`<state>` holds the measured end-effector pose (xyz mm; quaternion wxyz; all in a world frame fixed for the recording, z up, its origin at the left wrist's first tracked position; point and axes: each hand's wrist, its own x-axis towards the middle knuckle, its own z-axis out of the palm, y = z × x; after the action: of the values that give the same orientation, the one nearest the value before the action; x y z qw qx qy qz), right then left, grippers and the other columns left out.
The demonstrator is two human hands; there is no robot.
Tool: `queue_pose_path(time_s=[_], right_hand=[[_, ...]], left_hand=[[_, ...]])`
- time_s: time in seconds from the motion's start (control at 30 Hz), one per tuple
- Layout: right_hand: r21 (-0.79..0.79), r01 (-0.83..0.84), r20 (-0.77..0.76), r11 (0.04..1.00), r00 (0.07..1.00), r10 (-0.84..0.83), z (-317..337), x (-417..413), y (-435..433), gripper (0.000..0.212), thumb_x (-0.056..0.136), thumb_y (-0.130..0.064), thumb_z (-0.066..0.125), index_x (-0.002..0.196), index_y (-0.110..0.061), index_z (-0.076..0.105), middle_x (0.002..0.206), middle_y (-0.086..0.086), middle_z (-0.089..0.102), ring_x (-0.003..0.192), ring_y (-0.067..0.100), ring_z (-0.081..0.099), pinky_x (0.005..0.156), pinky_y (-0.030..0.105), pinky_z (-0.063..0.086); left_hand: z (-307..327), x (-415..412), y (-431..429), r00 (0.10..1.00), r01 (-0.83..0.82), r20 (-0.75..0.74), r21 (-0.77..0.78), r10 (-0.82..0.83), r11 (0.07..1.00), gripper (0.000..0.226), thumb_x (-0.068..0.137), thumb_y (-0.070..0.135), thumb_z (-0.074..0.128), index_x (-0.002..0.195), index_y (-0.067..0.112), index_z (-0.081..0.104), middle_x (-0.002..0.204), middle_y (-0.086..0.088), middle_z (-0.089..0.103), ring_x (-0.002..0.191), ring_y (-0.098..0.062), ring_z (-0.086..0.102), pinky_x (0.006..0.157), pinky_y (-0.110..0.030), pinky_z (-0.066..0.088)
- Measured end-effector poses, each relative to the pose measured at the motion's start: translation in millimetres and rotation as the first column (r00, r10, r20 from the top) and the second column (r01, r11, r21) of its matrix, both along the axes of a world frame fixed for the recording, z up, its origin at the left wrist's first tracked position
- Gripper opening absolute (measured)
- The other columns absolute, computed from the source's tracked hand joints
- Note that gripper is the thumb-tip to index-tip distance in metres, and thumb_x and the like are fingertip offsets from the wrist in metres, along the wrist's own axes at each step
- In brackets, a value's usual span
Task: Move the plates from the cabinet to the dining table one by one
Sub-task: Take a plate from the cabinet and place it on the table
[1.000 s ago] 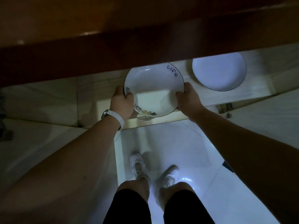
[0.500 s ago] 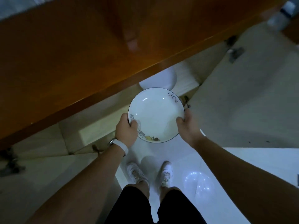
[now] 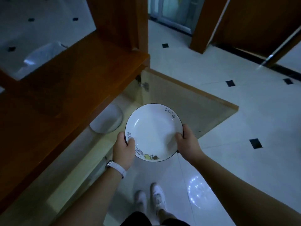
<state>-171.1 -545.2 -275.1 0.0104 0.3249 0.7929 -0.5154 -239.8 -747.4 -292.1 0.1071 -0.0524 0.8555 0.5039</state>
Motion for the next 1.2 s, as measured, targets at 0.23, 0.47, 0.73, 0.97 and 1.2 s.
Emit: queue_pose_path(time_s=[0.23, 0.47, 0.73, 0.97, 1.2], right_hand=[[0.034, 0.223, -0.072, 0.974, 0.973, -0.22, 49.0, 43.5, 18.6, 0.013, 0.091, -0.012, 0.041, 0.097, -0.017, 0.052, 0.084, 0.002, 0.057, 0.071, 0.018, 0.053, 0.054, 0.027, 0.044], [-0.067, 0.464, -0.128, 0.883, 0.874, -0.469, 75.2, 96.7, 9.7, 0.018, 0.092, -0.01, 0.042, 0.1, -0.021, 0.054, 0.091, 0.001, 0.061, 0.076, 0.02, 0.058, 0.055, 0.028, 0.051], [-0.092, 0.686, -0.166, 0.721, 0.704, -0.691, 97.2, 156.3, -6.6, 0.017, 0.087, -0.012, 0.046, 0.09, -0.02, 0.06, 0.081, 0.002, 0.064, 0.067, 0.019, 0.057, 0.059, 0.032, 0.047], [-0.187, 0.777, -0.207, 0.601, 0.567, -0.798, 110.9, 211.1, -2.6, 0.022, 0.082, -0.011, 0.044, 0.091, -0.02, 0.062, 0.079, 0.006, 0.061, 0.064, 0.019, 0.052, 0.057, 0.033, 0.042], [-0.185, 0.827, -0.25, 0.531, 0.483, -0.839, 122.9, 290.9, 10.4, 0.026, 0.085, -0.008, 0.043, 0.097, -0.024, 0.059, 0.085, 0.003, 0.064, 0.065, 0.017, 0.054, 0.054, 0.029, 0.044]], left_hand=[[35.4, -2.0, 40.4, 0.976, 0.215, -0.048, 0.067, -0.212, 0.974, 0.007, 0.087, 0.008, 0.053, 0.084, 0.002, 0.051, 0.075, -0.012, 0.061, 0.066, -0.024, 0.056, 0.059, -0.034, 0.044], [62.6, 5.5, 66.9, 0.905, 0.418, -0.02, 0.223, -0.424, 0.881, 0.009, 0.084, 0.01, 0.052, 0.084, 0.0, 0.051, 0.069, -0.006, 0.054, 0.061, -0.017, 0.046, 0.057, -0.03, 0.04], [84.1, 35.5, 90.4, 0.781, 0.578, 0.014, 0.363, -0.624, 0.731, 0.019, 0.073, 0.024, 0.051, 0.079, 0.007, 0.058, 0.068, -0.006, 0.058, 0.064, -0.017, 0.05, 0.06, -0.033, 0.043], [108.4, 77.7, 121.9, 0.68, 0.699, -0.063, 0.359, -0.731, 0.619, 0.024, 0.072, 0.021, 0.049, 0.079, -0.001, 0.054, 0.066, -0.007, 0.054, 0.062, -0.016, 0.045, 0.057, -0.03, 0.038], [121.6, 148.7, 160.0, 0.587, 0.777, -0.13, 0.369, -0.799, 0.511, 0.022, 0.077, 0.017, 0.05, 0.081, -0.005, 0.053, 0.065, -0.01, 0.051, 0.06, -0.016, 0.044, 0.057, -0.031, 0.036]])
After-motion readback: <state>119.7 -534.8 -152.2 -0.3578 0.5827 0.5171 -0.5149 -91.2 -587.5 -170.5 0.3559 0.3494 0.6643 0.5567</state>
